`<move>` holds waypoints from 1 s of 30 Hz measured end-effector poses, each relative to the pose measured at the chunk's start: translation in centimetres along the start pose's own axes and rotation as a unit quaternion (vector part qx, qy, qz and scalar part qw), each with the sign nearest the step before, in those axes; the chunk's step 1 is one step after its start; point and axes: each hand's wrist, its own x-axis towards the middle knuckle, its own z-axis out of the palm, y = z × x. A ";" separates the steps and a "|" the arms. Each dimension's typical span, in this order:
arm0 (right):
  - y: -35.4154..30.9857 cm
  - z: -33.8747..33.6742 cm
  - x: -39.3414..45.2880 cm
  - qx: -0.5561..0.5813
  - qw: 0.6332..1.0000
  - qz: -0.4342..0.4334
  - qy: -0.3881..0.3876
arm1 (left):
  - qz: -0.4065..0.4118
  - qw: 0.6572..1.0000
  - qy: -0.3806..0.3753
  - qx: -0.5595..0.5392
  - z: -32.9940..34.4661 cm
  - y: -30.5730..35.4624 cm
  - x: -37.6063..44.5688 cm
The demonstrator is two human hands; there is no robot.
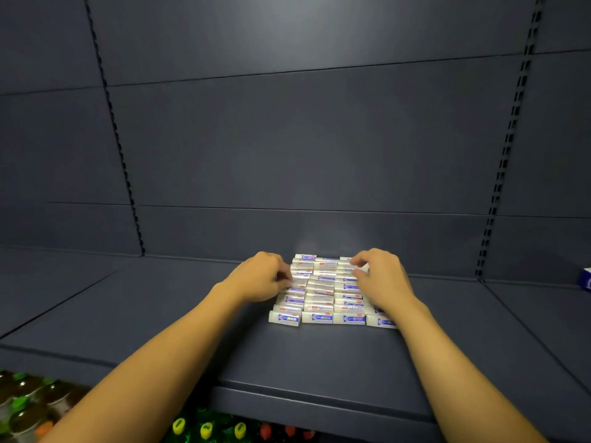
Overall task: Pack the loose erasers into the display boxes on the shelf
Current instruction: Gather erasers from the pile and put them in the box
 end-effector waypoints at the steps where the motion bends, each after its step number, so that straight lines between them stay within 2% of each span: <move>1: 0.1 0.2 -0.1 -0.003 1.000 0.004 0.003 | 0.008 1.000 -0.004 -0.001 0.3 -0.3 -0.1; 8: 0.1 -0.9 -0.9 -0.048 0.999 0.013 0.010 | 0.060 0.998 0.019 -0.010 1.0 -0.4 -0.3; 12: -0.2 -1.2 -1.9 -0.053 0.998 0.011 -0.007 | 0.056 0.998 0.023 -0.022 1.7 0.0 -0.4; 25: -2.4 -3.1 -4.0 -0.038 0.980 -0.030 -0.192 | -0.015 0.996 -0.009 -0.082 2.0 -0.7 0.7; 30: -2.3 -2.5 -4.0 -0.064 0.973 -0.018 -0.221 | -0.027 0.994 0.014 -0.108 1.6 -0.6 0.3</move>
